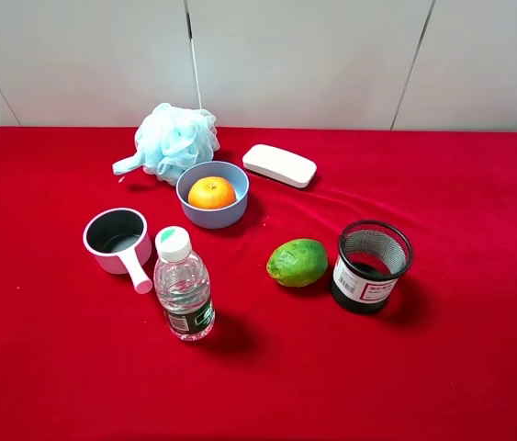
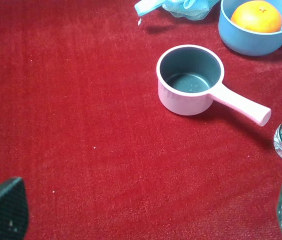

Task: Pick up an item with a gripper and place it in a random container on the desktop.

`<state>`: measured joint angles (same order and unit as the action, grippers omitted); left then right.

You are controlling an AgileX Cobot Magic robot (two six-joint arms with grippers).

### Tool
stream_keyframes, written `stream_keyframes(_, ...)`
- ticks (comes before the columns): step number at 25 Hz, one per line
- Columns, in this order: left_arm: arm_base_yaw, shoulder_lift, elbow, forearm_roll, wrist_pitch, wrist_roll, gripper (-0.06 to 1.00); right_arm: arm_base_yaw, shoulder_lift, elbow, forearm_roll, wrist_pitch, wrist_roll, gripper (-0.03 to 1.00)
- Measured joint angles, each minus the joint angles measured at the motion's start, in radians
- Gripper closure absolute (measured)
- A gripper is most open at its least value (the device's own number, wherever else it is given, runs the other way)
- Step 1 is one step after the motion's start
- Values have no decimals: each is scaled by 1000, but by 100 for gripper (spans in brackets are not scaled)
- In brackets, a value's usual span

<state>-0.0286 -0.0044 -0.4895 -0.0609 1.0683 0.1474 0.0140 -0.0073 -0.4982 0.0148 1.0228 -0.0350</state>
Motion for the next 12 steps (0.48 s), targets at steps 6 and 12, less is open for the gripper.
stream_keyframes(6, 0, 0, 0, 0, 0, 0, -5, 0, 0, 0, 0, 0, 0, 28)
stream_keyframes(12, 0, 0, 0, 0, 0, 0, -5, 0, 0, 0, 0, 0, 0, 28)
